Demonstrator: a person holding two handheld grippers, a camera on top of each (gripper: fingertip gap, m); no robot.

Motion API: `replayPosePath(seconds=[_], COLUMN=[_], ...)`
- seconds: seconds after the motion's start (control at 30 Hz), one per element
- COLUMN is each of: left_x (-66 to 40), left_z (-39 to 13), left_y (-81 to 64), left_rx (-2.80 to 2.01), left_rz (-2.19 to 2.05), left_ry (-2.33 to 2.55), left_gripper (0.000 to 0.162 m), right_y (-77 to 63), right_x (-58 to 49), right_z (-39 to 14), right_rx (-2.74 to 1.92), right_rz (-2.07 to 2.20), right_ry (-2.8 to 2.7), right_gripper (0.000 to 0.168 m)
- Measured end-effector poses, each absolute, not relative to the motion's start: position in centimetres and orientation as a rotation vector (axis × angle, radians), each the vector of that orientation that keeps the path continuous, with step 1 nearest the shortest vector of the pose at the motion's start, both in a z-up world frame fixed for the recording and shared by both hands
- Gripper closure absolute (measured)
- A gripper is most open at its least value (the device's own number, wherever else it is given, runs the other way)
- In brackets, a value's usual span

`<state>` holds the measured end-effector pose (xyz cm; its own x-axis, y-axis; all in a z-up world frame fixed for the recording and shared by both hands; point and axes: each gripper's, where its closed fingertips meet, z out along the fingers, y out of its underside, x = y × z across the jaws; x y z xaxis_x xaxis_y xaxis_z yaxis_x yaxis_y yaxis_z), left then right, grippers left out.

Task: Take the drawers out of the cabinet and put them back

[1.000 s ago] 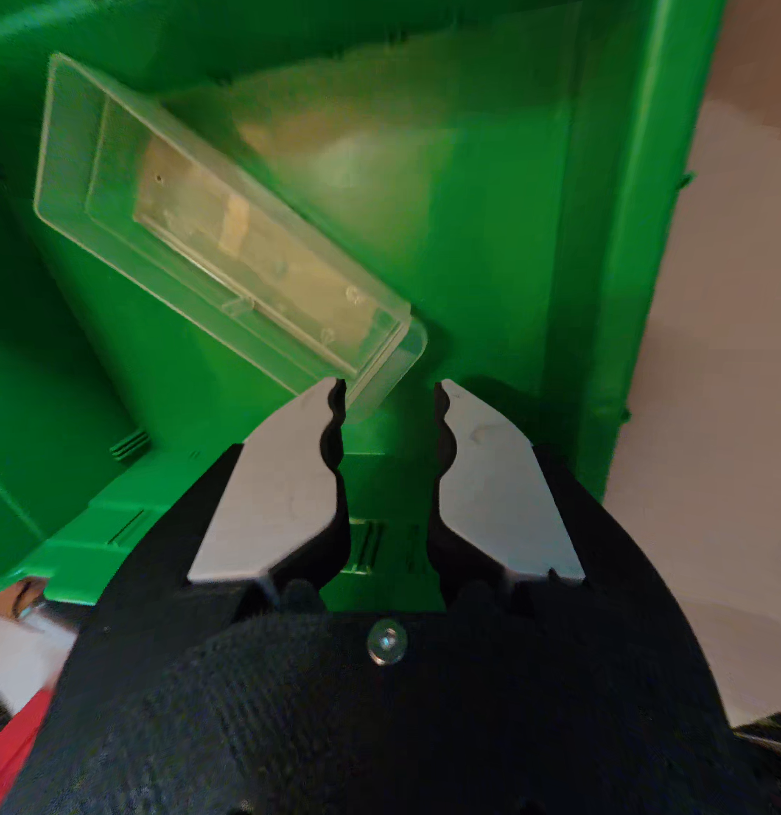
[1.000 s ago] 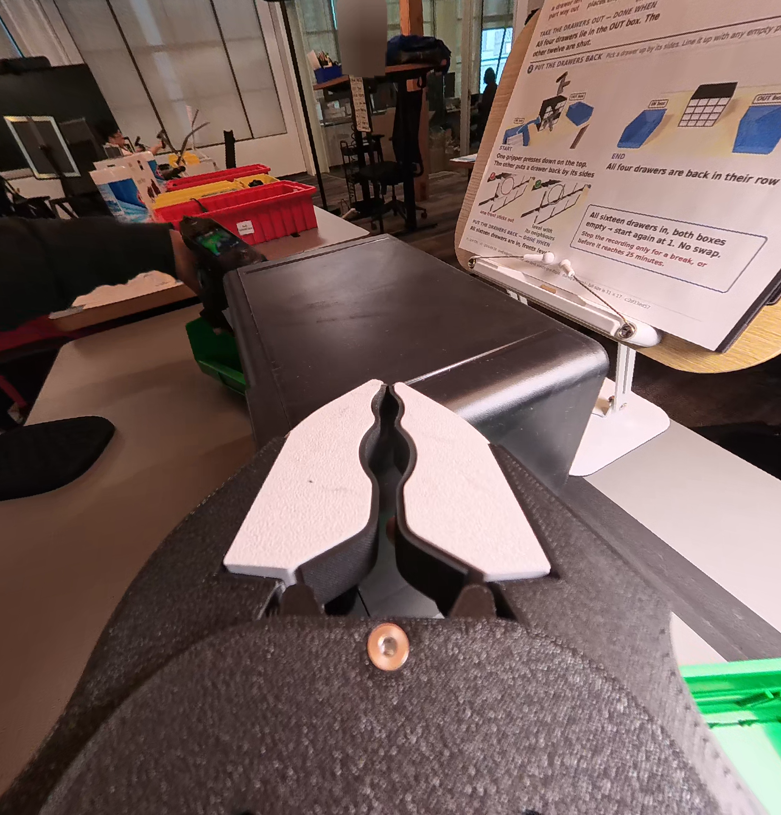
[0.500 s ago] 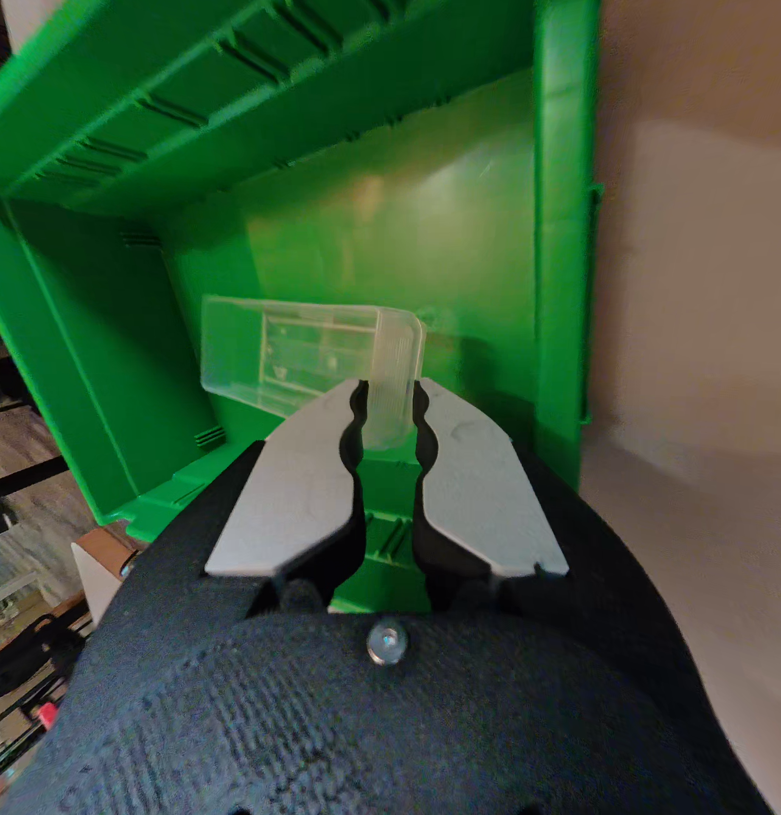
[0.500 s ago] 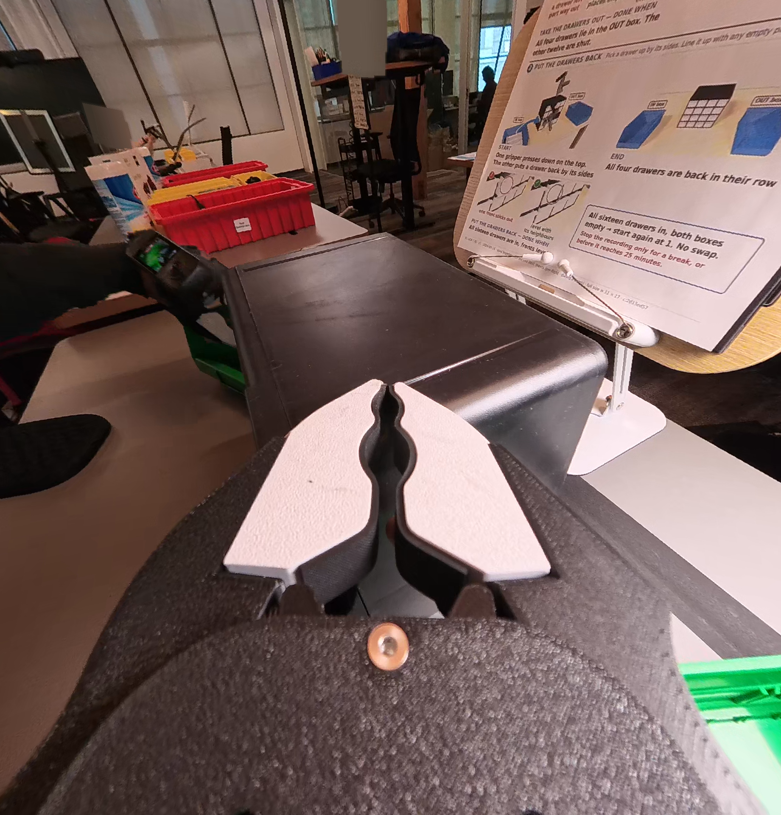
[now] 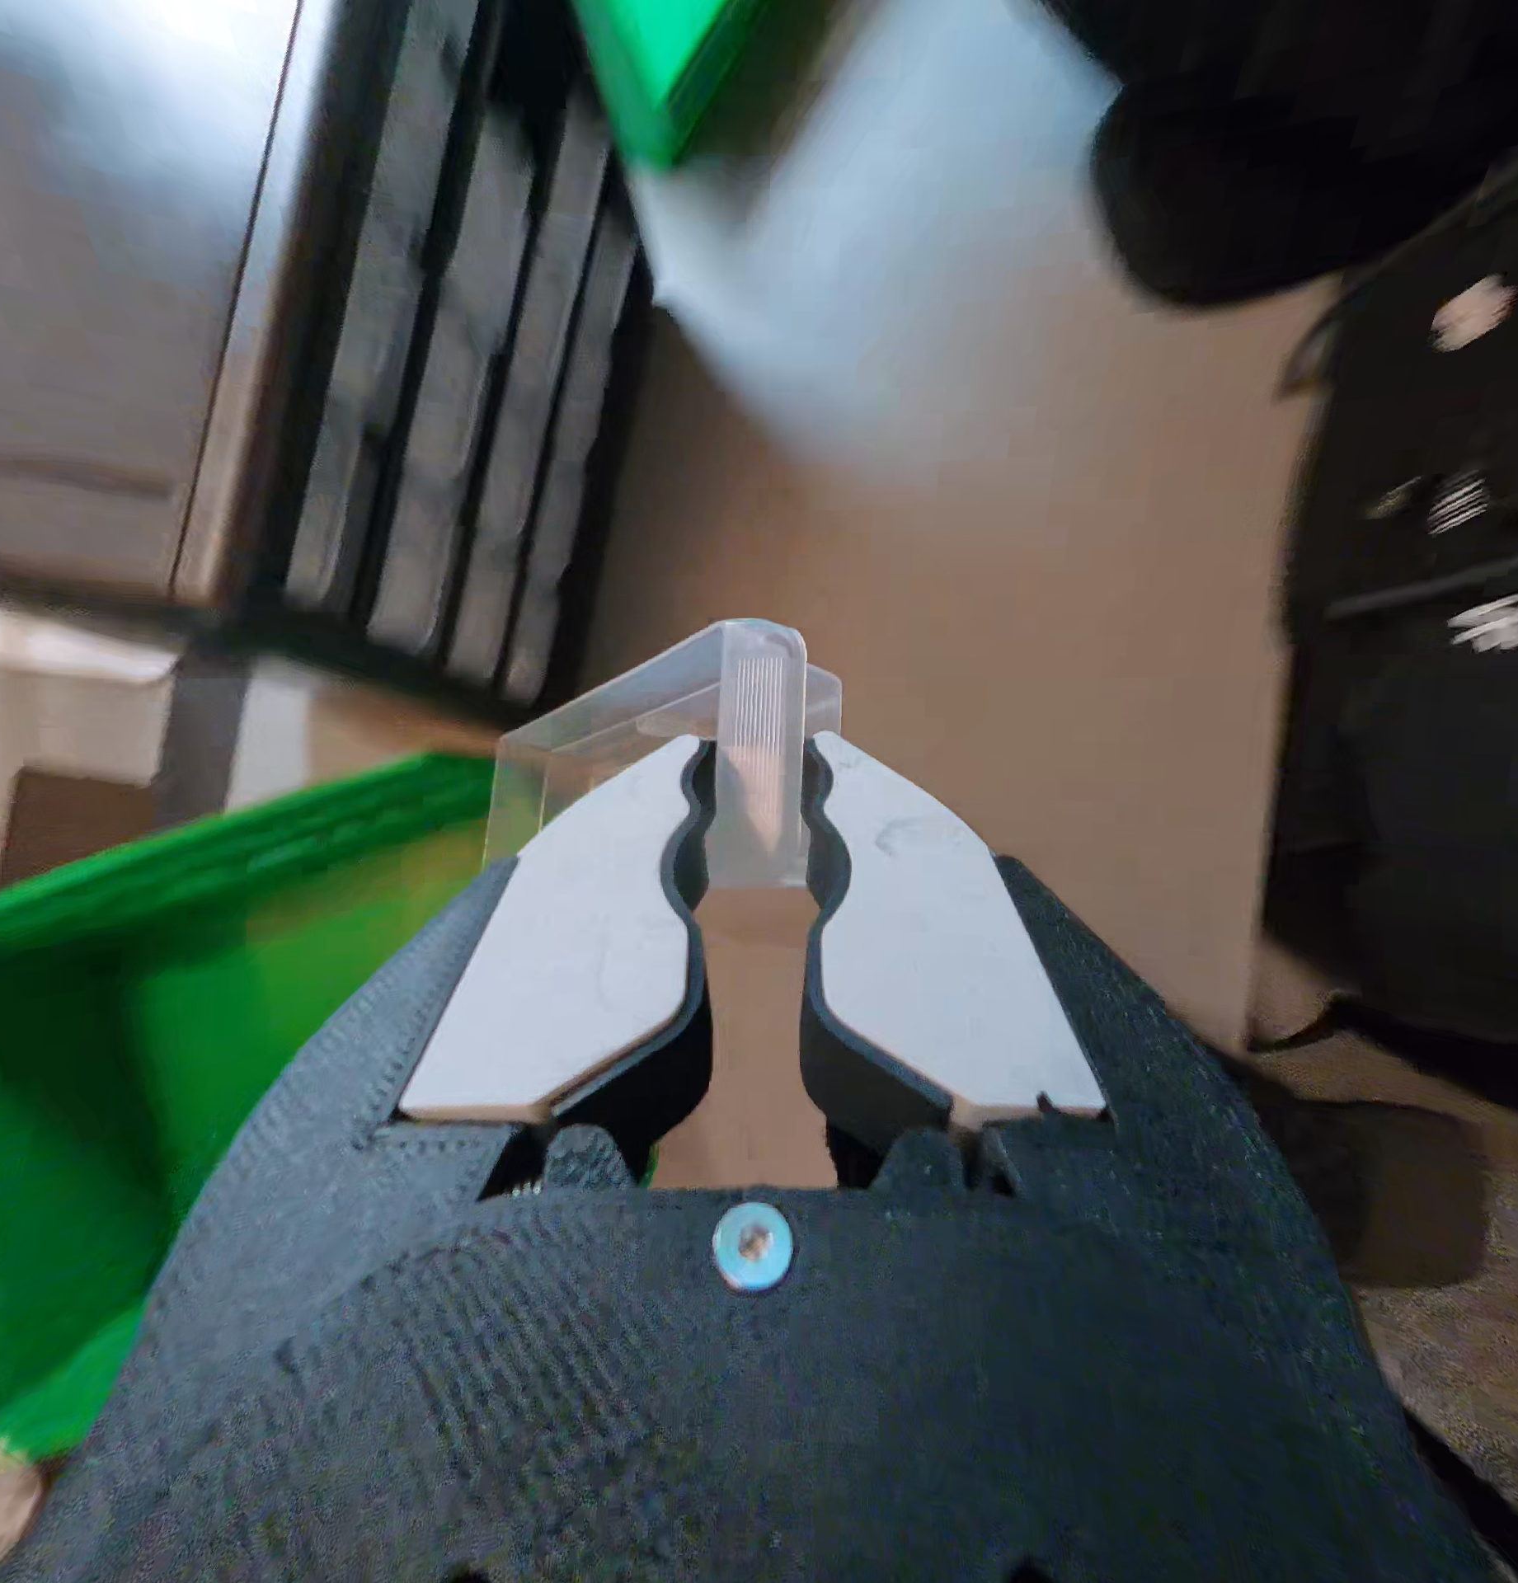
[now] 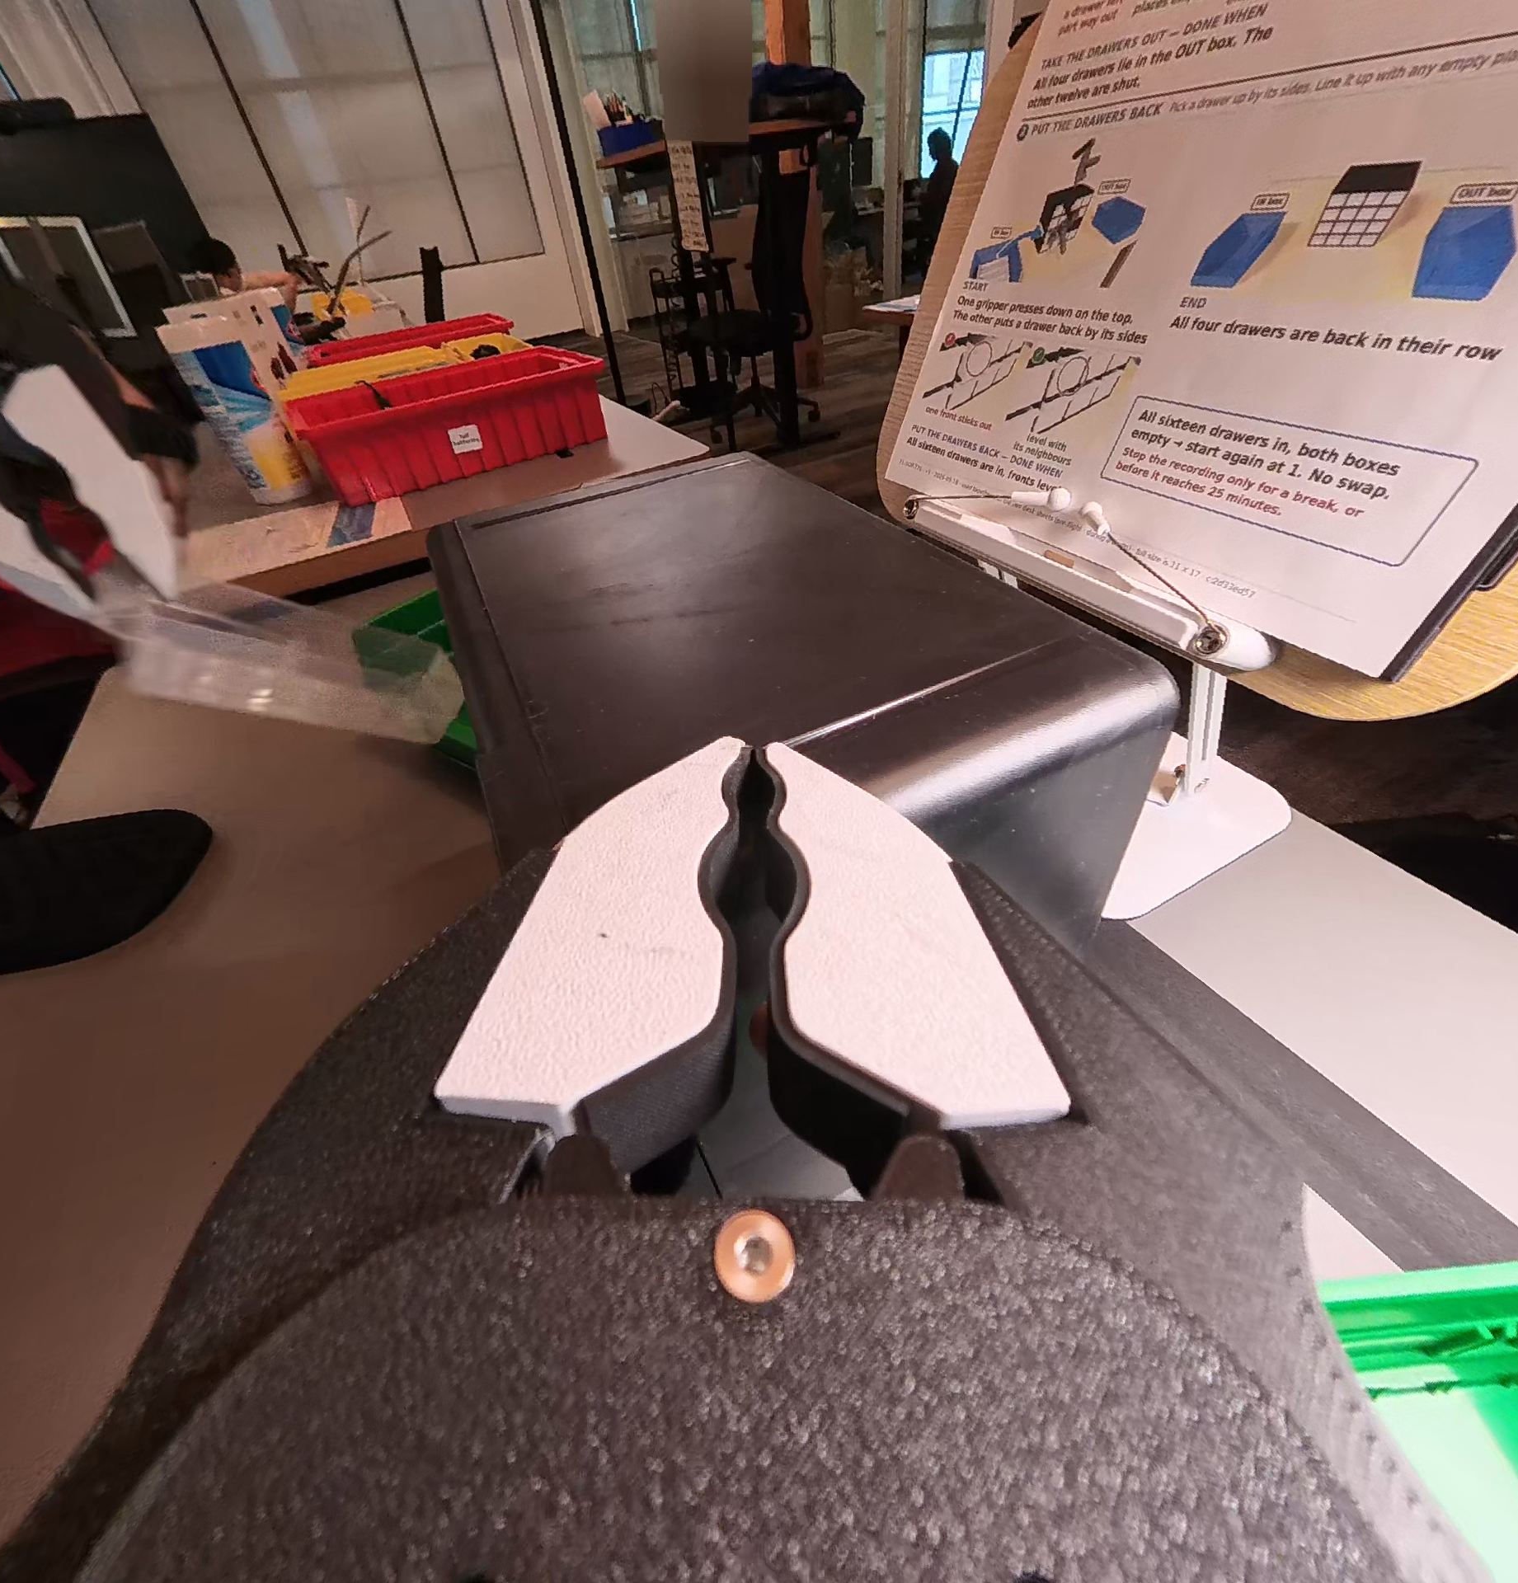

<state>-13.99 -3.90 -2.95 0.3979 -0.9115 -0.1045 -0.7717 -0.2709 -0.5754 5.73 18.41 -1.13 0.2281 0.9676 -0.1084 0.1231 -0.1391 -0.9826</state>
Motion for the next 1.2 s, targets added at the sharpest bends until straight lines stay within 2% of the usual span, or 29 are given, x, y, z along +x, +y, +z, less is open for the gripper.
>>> replayPosePath(seconds=[0.03,0.23,0.47,0.7,1.2], left_x=[-12.3,-4.5,2.1,6.4,8.6], left_z=[-2.1,0.1,0.1,0.5,-3.9], left_y=[-4.4,-4.8,-1.6,1.6,3.3], left_rx=[-2.068,-1.863,-1.737,-1.678,-1.491], left_rz=[-0.425,-0.721,-0.726,-0.609,-0.168], left_ry=[1.437,1.467,1.477,1.434,1.553], left_gripper=[0.143,0.143,0.143,0.143,0.143], right_y=[18.4,18.4,18.4,18.4,18.4], right_x=[5.7,5.7,5.7,5.7,5.7], right_z=[-1.1,-1.1,-1.1,-1.1,-1.2], right_rx=[-1.501,-1.501,-1.501,-1.5,-1.501], right_rz=[1.059,1.05,1.042,1.039,1.029], right_ry=[-1.077,-1.081,-1.09,-1.095,-1.099], right_gripper=[0.168,0.168,0.168,0.168,0.168])
